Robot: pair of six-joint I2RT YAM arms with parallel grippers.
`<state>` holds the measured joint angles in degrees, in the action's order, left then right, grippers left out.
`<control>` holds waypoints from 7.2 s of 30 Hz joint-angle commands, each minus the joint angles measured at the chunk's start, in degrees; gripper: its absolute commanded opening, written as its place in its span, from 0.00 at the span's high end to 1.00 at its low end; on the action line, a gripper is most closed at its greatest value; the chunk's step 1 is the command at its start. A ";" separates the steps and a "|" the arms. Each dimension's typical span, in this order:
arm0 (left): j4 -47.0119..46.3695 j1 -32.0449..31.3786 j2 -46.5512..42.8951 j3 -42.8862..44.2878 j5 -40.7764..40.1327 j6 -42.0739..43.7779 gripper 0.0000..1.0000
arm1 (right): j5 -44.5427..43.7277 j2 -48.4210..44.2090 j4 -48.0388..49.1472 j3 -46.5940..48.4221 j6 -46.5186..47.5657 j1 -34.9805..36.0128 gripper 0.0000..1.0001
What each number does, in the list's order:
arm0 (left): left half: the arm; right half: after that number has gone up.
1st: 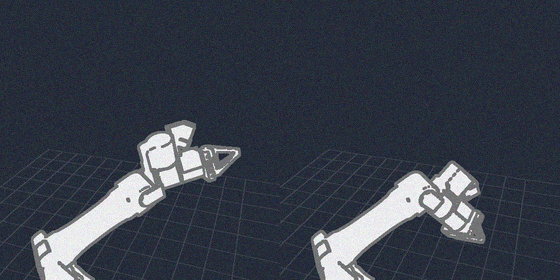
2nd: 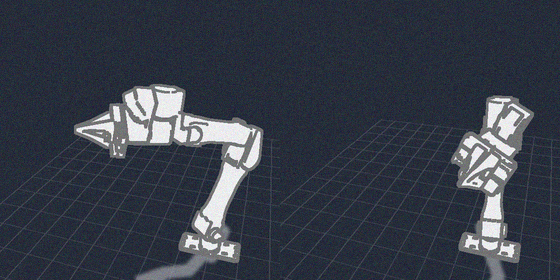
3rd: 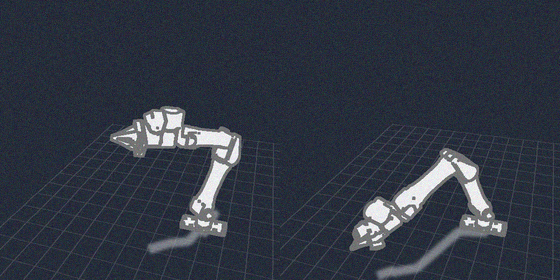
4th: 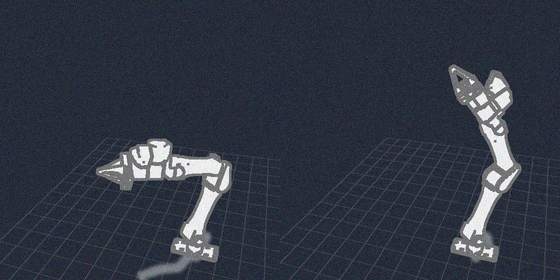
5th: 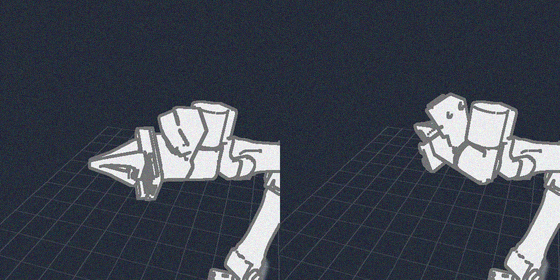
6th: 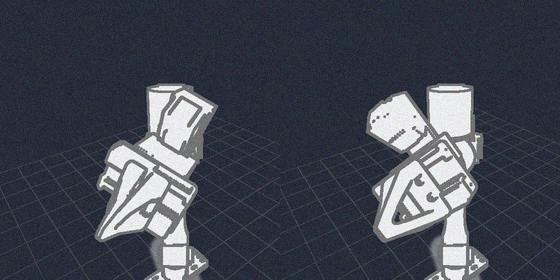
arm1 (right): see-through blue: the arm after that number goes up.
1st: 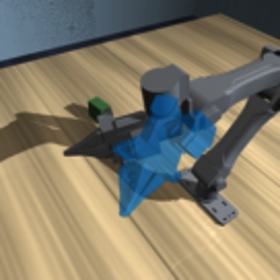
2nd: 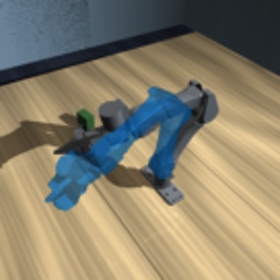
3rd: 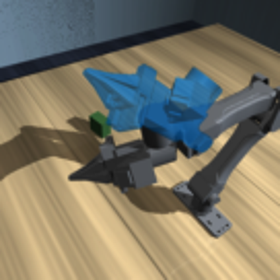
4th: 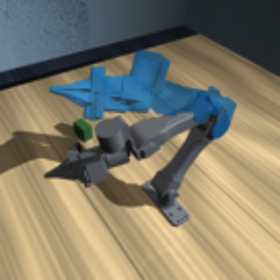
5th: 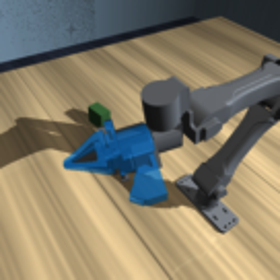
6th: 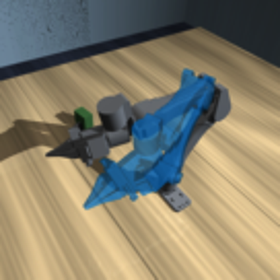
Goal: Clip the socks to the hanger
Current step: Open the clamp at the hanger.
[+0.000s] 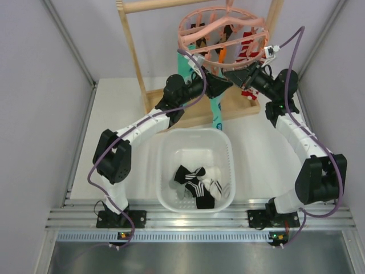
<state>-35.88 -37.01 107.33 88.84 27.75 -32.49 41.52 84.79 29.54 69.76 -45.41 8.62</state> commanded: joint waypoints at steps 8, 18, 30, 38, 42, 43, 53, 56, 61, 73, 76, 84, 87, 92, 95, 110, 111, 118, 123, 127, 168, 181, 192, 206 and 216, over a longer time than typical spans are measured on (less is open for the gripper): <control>-12.73 1.77 3.94 5.20 2.48 -12.42 0.82 | 5.24 -0.15 6.06 0.47 -3.02 0.96 0.98; -10.27 2.65 2.80 3.10 2.75 -12.41 1.00 | 2.96 -1.12 2.37 0.64 -1.00 0.61 0.39; -11.67 4.41 2.53 1.51 7.67 -19.97 1.00 | -1.17 -5.42 -6.40 1.35 11.12 -1.50 0.15; -16.94 5.20 5.26 3.10 13.11 -31.05 1.00 | 12.34 -3.51 2.88 0.55 15.70 -4.14 0.14; -18.70 5.55 5.43 3.18 14.87 -34.03 1.00 | 15.00 0.10 5.26 3.01 14.56 -4.23 0.20; -19.40 5.64 5.52 3.27 15.14 -34.65 1.00 | 15.00 0.54 6.05 3.19 14.30 -4.23 0.28; -18.97 5.64 6.58 2.66 17.60 -36.86 1.00 | 8.94 1.43 13.26 2.84 1.29 -3.88 0.38; -18.44 5.64 6.58 2.66 17.87 -36.24 1.00 | 7.35 1.08 12.74 3.02 -0.29 -3.53 0.38; -17.74 5.64 7.37 3.53 19.01 -36.94 1.00 | 6.30 1.34 13.61 3.46 -0.12 -2.56 0.45; -14.40 5.55 7.89 3.18 20.24 -36.85 1.00 | 5.42 4.41 15.37 6.18 0.67 -1.42 0.62; -14.48 5.55 8.07 3.18 20.15 -37.12 1.00 | 5.68 4.50 15.55 6.44 1.02 -1.15 0.74; -11.06 6.08 6.05 2.22 19.10 -33.08 0.81 | 5.94 3.71 14.32 6.80 1.02 -0.89 1.00; -4.86 6.69 2.20 -0.84 16.74 -25.98 0.56 | 5.16 3.01 13.09 6.18 1.72 -0.98 1.00; 6.15 6.69 -6.95 -4.55 12.95 -6.14 0.49 | 3.31 1.87 9.24 5.21 1.90 -0.98 1.00; 10.74 6.69 -10.38 -5.78 11.36 2.92 0.48 | 1.47 0.73 5.11 5.04 3.39 -0.98 1.00; 16.55 -4.20 -16.01 -7.54 -10.24 39.95 0.49 | -6.18 -2.52 -8.53 7.23 6.73 0.25 1.00; 16.02 -4.38 -15.66 -7.28 -11.82 40.48 0.49 | -6.45 -2.70 -9.32 7.32 7.87 0.34 1.00; 11.63 -5.08 -13.73 -6.57 -15.00 43.73 0.48 | -8.29 -4.46 -15.82 9.43 11.57 0.96 1.00; 8.99 -5.08 -12.41 -5.43 -15.27 44.80 0.46 | -11.01 -5.08 -18.89 10.31 14.02 2.97 1.00; 7.49 -5.09 -12.23 -5.25 -14.30 44.71 0.46 | -12.34 -5.08 -20.57 11.19 15.79 4.82 1.00; 9.34 -2.10 -7.66 0.28 -13.51 38.91 1.00 | -17.42 -7.35 -20.57 10.93 10.08 7.81 0.50; 8.29 -0.87 -9.33 -0.50 -11.84 34.78 1.00 | -20.43 -10.27 -18.64 3.81 7.62 5.44 0.45; 0.11 -0.08 -11.26 -6.13 -9.29 33.11 1.00 | -12.61 -5.00 -12.13 4.68 0.23 5.70 0.33; -10.79 0.28 -12.93 -11.93 -7.36 33.02 1.00 | -11.99 -5.25 -6.08 2.49 -2.84 6.49 0.34; -11.93 0.28 -13.55 -13.25 -6.83 33.54 1.00 | -12.16 -3.15 -6.86 4.16 -1.18 8.16 0.36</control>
<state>-43.44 -36.47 97.08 76.16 18.55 1.41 29.04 81.10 19.40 71.57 -47.16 15.66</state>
